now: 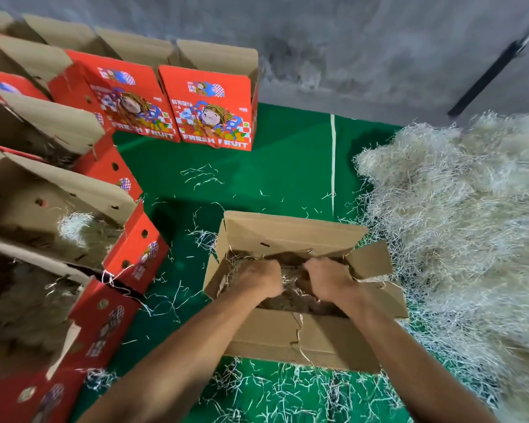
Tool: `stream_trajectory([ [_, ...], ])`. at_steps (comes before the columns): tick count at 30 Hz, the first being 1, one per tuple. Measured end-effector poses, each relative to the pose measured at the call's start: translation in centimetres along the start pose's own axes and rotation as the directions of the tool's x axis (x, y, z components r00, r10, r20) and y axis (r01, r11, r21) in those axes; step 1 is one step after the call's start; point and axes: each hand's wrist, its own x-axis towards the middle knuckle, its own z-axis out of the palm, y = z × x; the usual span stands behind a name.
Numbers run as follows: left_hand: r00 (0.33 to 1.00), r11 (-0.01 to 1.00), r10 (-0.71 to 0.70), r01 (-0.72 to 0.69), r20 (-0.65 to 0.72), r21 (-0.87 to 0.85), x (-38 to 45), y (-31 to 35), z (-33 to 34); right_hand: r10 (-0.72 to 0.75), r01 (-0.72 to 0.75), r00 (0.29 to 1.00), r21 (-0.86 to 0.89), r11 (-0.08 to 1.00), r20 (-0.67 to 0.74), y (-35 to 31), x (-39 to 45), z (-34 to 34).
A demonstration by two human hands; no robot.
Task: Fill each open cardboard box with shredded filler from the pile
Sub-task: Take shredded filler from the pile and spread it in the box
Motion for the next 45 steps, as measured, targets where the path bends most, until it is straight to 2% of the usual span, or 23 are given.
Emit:
stream_trajectory([
  [1,0.999,0.998,0.029,-0.028,0.031,-0.048,0.0,0.0,-0.3,0.006,-0.009,0.998,0.050,0.999,0.068,0.1,-0.3,0.1],
  [3,0.978,0.994,0.086,-0.072,0.187,-0.078,0.0,0.0,0.6,0.029,-0.044,0.962,0.047,0.998,0.272,0.1,-0.9,1.1],
  [6,0.934,0.991,0.024,-0.071,0.357,0.117,-0.3,-0.6,2.8,0.073,-0.055,0.893,-0.053,0.997,0.444,0.4,-1.7,3.1],
  [7,0.929,0.986,-0.006,-0.056,0.371,0.158,-0.3,-0.7,3.3,0.079,-0.062,0.889,-0.051,0.997,0.451,0.3,-1.7,3.6],
  [9,0.935,0.993,-0.016,-0.027,0.354,0.116,-0.6,-0.8,3.1,0.050,-0.038,0.907,-0.036,0.999,0.417,-0.3,-1.8,3.4],
  [12,0.988,0.993,-0.021,0.038,0.151,-0.109,-0.3,-1.1,1.5,0.076,-0.083,0.964,0.018,0.996,0.256,-0.8,-1.4,2.1],
  [14,0.997,0.985,-0.080,0.078,-0.005,-0.153,-0.1,-1.6,0.6,0.113,-0.117,0.981,0.015,0.993,0.156,-0.8,-0.8,1.5],
  [15,0.993,0.983,-0.116,0.110,-0.034,-0.148,-0.1,-1.7,0.6,0.148,-0.150,0.980,0.003,0.989,0.135,-1.0,-0.5,1.4],
  [19,0.986,0.989,-0.139,0.142,0.089,-0.028,-0.3,-2.5,1.7,0.177,-0.163,0.948,-0.077,0.984,0.265,-1.1,0.1,2.6],
  [21,0.984,0.988,-0.150,0.151,0.099,-0.006,-0.3,-3.0,1.4,0.162,-0.158,0.931,-0.039,0.987,0.328,-1.0,0.5,2.9],
  [23,0.989,0.989,-0.143,0.144,0.042,-0.039,-0.3,-3.1,0.7,0.175,-0.181,0.935,-0.009,0.983,0.309,-1.3,0.9,2.1],
  [25,0.992,0.985,-0.123,0.123,0.007,-0.118,-0.2,-2.8,0.3,0.193,-0.177,0.949,-0.085,0.981,0.251,-2.0,0.8,1.3],
  [27,0.992,0.989,-0.119,0.123,0.051,-0.078,-0.2,-2.7,0.4,0.168,-0.137,0.957,-0.142,0.980,0.236,-2.4,1.0,1.8],
  [29,0.981,0.992,-0.122,0.117,0.154,0.042,-0.6,-2.9,1.3,0.182,-0.136,0.933,-0.165,0.977,0.309,-2.6,0.4,2.5],
  [32,0.954,0.977,-0.182,0.147,0.238,0.157,-0.7,-3.6,2.1,0.242,-0.205,0.880,-0.132,0.970,0.409,-2.2,-0.1,3.0],
  [34,0.959,0.982,-0.167,0.142,0.230,0.123,-0.5,-3.7,1.0,0.225,-0.217,0.893,-0.066,0.974,0.389,-1.9,0.2,1.5],
  [38,0.981,0.991,-0.085,0.065,0.176,0.117,-0.1,-2.5,-0.4,0.129,-0.172,0.887,0.059,0.983,0.443,-2.4,0.4,0.1],
  [39,0.977,0.993,-0.070,0.050,0.202,0.103,-0.1,-2.0,0.0,0.130,-0.191,0.884,0.092,0.977,0.450,-2.9,0.3,0.3],
  [41,0.954,0.989,-0.133,0.112,0.267,0.092,-0.2,-1.6,1.9,0.104,-0.164,0.849,0.070,0.984,0.518,-3.7,0.5,1.6],
  [44,0.936,0.992,-0.117,0.094,0.331,0.085,0.2,-1.7,3.1,0.082,-0.142,0.771,0.045,0.989,0.631,-4.4,0.5,2.1],
  [45,0.939,0.995,-0.100,0.090,0.328,0.045,0.3,-1.8,2.5,0.060,-0.154,0.784,0.100,0.983,0.618,-4.2,0.5,1.3],
])
